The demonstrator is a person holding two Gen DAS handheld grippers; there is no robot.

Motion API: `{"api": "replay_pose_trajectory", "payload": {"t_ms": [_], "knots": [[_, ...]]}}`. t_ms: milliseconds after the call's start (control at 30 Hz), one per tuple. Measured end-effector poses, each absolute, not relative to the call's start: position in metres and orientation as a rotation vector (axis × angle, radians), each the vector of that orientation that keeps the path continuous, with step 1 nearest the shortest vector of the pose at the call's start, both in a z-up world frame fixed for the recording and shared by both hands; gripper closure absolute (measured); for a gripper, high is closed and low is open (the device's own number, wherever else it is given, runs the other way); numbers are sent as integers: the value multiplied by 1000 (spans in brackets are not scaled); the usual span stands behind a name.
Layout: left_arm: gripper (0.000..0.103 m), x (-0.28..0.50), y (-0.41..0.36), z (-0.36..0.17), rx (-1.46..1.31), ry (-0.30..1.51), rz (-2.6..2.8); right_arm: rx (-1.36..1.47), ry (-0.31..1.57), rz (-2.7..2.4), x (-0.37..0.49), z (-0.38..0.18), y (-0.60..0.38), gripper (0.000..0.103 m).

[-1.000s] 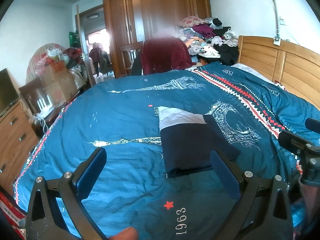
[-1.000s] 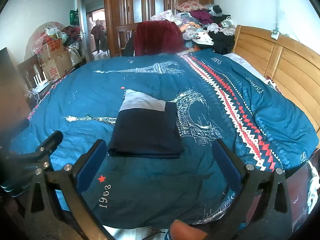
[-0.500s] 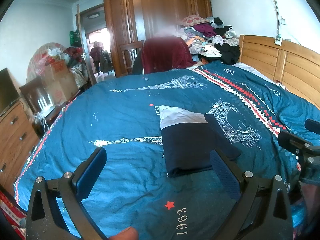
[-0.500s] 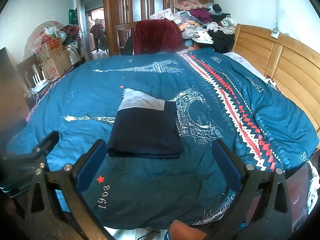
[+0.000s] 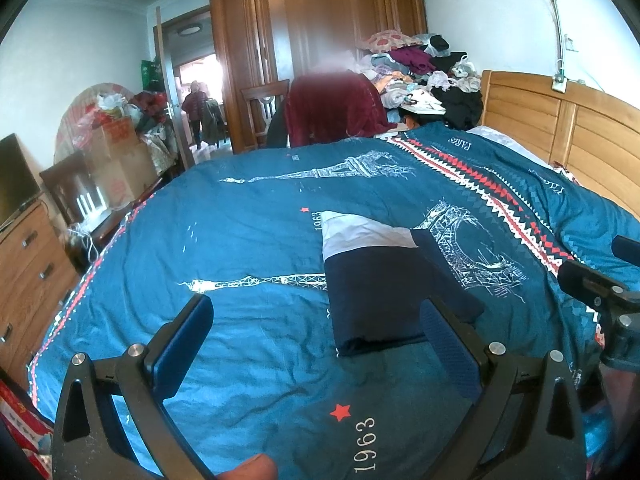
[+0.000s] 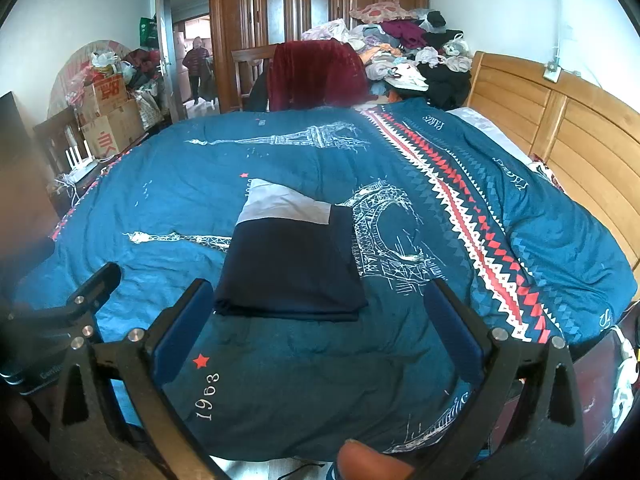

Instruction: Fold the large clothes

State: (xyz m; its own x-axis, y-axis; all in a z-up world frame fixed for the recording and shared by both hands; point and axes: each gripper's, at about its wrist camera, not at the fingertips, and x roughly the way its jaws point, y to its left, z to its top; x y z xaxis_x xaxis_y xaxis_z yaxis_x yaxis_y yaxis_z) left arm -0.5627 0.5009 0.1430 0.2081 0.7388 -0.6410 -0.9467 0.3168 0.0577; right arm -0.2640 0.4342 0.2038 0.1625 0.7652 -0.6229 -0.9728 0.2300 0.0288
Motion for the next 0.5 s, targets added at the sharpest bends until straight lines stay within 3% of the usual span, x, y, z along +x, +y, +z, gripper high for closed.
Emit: {"api": "replay_pose_trajectory", "payload": {"t_ms": [500], "knots": [[0,-566,502,145,-385,628,1231,-446,594,1291,-266,208,442,0]]}}
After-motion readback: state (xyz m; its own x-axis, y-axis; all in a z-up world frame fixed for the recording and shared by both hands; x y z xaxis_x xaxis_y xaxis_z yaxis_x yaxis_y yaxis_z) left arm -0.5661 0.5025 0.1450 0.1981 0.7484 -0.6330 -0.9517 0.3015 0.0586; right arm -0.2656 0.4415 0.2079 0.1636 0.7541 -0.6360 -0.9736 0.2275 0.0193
